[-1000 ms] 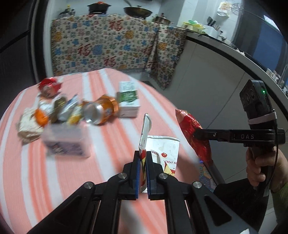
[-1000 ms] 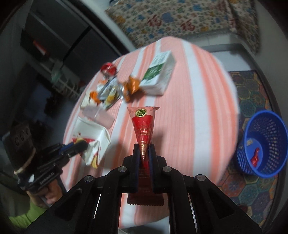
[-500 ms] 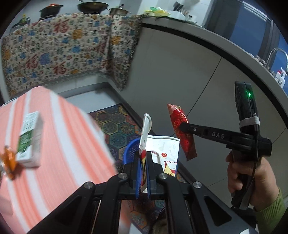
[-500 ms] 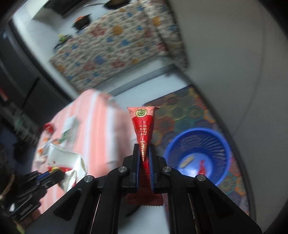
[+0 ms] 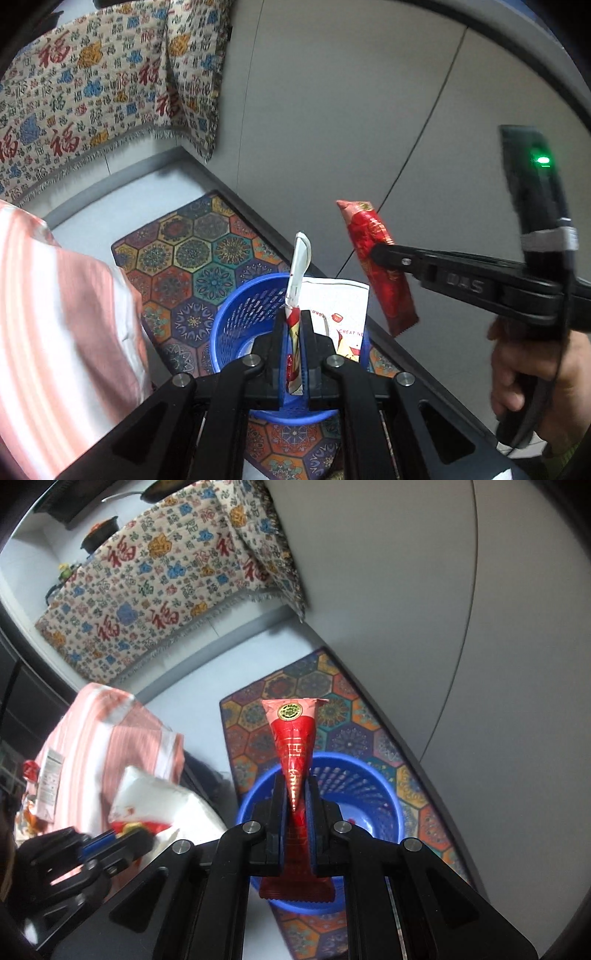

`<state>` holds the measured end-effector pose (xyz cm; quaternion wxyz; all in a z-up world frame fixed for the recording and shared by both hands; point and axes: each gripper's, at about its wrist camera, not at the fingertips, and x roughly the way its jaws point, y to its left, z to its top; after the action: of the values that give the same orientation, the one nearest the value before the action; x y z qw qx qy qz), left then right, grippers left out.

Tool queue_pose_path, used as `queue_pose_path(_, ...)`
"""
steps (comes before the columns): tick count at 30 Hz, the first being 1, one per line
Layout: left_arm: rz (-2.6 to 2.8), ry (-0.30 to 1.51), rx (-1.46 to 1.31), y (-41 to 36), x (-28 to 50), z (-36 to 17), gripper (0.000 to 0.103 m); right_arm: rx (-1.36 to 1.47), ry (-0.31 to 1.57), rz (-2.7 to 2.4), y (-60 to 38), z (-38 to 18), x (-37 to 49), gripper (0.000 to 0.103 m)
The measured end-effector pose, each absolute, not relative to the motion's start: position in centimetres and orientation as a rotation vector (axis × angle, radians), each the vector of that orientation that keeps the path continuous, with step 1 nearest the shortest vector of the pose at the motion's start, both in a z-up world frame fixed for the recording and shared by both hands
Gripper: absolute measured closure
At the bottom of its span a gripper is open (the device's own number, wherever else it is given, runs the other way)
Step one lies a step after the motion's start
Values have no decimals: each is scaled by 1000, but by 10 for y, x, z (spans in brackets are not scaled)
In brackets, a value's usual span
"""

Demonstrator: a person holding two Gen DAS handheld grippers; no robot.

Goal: Collect trash
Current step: 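Carry both wrappers over the blue wastebasket and open both tools to drop them, then return both tools to the table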

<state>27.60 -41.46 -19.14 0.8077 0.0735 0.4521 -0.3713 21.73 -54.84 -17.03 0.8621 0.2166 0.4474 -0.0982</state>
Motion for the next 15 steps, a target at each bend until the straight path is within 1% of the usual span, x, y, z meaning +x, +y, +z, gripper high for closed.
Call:
queue_pose_path(3, -776, 997, 162, -427, 288, -208, 96, 486, 941, -194, -554, -178, 217, 95)
queue_pose_path(4, -774, 1009, 157, -429, 291, -214, 95, 501, 941, -189, -556, -181, 218, 94)
queue_pose_path(5, -773, 1021, 152, -431, 295, -218, 95, 514, 938, -187, -557, -183, 219, 89)
queue_pose_path(6, -768, 1042, 148, -436, 299, -225, 89, 524, 935, -188, -559, -184, 219, 89)
queue_pose_path(7, -767, 1052, 148, -437, 301, -227, 77, 530, 935, -191, -558, -185, 220, 79)
queue_pose_path(8, -763, 1058, 150, -439, 301, -230, 71, 535, 930, -197, -559, -184, 219, 63)
queue_pose_path(9, -753, 1051, 154, -440, 301, -230, 61, 539, 915, -208, -561, -181, 217, 57)
queue_pose_path(10, -744, 1036, 155, -439, 300, -228, 57, 539, 905, -216, -561, -179, 215, 55)
queue_pose_path(12, -738, 1011, 147, -435, 296, -220, 56, 527, 880, -235, -562, -171, 211, 54)
queue_pose_path(13, -736, 1001, 140, -433, 295, -215, 56, 512, 864, -251, -562, -165, 208, 52)
queue_pose_path(14, -736, 983, 129, -428, 291, -207, 55, 491, 845, -270, -561, -158, 205, 46)
queue_pose_path(15, -734, 961, 117, -421, 287, -198, 51, 468, 819, -286, -559, -149, 202, 43)
